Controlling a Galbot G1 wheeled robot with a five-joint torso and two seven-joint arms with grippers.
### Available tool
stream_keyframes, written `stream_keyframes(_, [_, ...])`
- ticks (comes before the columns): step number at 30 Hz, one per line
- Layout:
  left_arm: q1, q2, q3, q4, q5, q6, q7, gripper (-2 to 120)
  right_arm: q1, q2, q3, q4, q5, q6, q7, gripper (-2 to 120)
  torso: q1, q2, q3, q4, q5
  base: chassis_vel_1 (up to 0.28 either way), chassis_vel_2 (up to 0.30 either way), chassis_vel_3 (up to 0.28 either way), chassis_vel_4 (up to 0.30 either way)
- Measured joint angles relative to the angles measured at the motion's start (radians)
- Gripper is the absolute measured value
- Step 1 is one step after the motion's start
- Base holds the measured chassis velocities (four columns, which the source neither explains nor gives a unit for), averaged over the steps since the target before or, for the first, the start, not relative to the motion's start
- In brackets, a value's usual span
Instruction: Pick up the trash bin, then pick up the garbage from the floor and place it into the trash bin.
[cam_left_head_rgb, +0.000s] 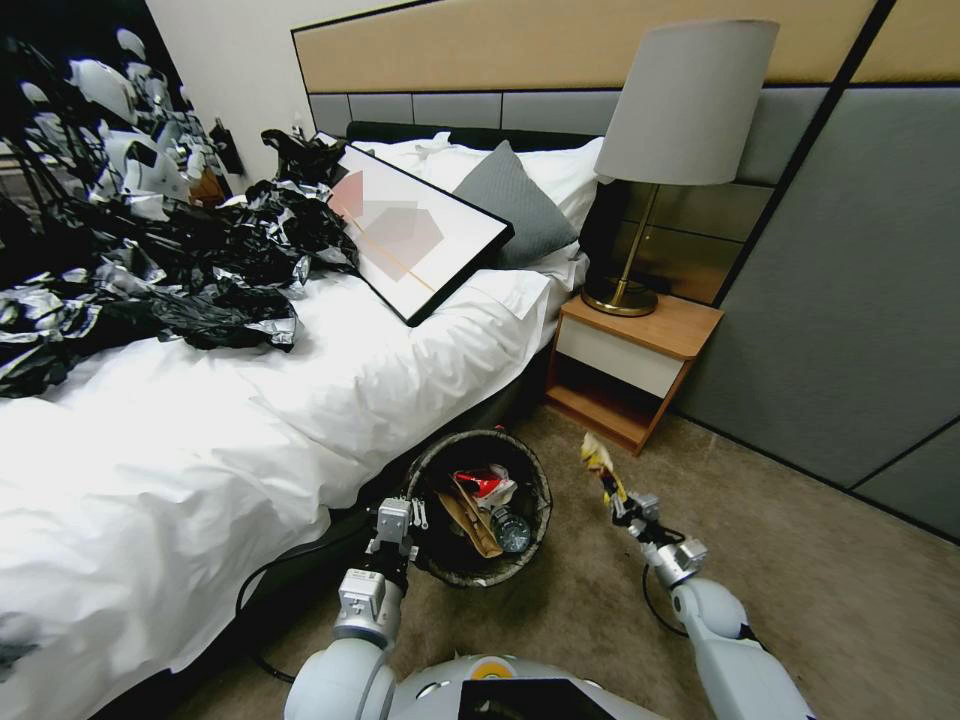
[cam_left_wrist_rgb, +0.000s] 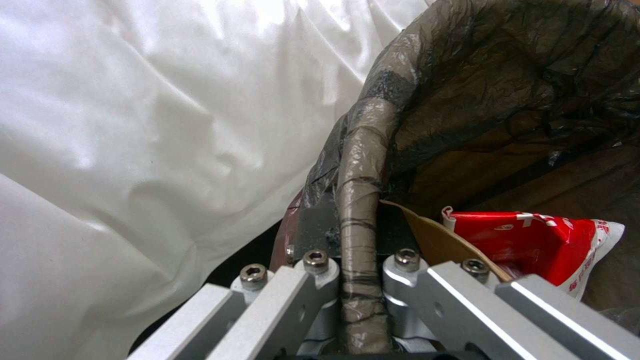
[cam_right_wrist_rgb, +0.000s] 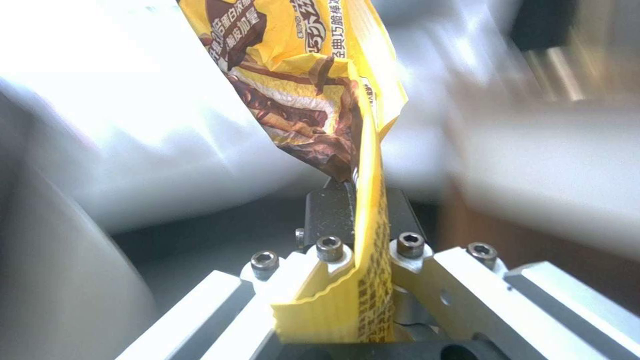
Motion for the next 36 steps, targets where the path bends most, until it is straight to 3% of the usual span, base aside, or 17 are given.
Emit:
stream_keyframes(7, [-0.002,-0.002,0.004,0.003,0.003,0.000,0.000,0,-0.071,-0.022,-0.065,0.330,0.030,0.000,-0.034,0,0.000,0.000,0.000,-0.0001,0.0000,0.000,0.000,0.000,0.000])
stream_keyframes(12, [-0.004,-0.002,0.005,0.005,0.003,0.000,0.000,0,-0.095,-0.065,-0.135,0.418,-0.001,-0.008,-0.005,0,0.000,0.000,0.000,-0.0002,0.0001,0.000,0.000,0.000,0.000])
stream_keyframes(14, [-0.006,0.001,0.009,0.008,0.003,0.000,0.000,0,-0.095,-0.114,-0.212,0.443,-0.043,-0.025,0.039,0,0.000,0.000,0.000,-0.0001,0.0004,0.000,0.000,0.000,0.000])
stream_keyframes(20, [-0.009,0.001,0.023,0.011,0.005,0.000,0.000,0,-0.075,-0.170,-0.332,0.434,-0.105,-0.061,0.117,0,0.000,0.000,0.000,0.0000,0.0002,0.000,0.000,0.000,0.000])
stream_keyframes(25, [-0.004,-0.001,0.037,0.013,0.018,0.001,0.001,0,-0.048,-0.185,-0.453,0.348,-0.171,-0.070,0.168,0,0.000,0.000,0.000,-0.0002,0.0006,0.000,0.000,0.000,0.000])
stream_keyframes(36, [0.005,-0.003,0.059,0.012,0.037,0.001,0.003,0,0.002,-0.158,-0.534,0.212,-0.207,-0.072,0.181,0,0.000,0.000,0.000,-0.0001,0.0005,0.000,0.000,0.000,0.000])
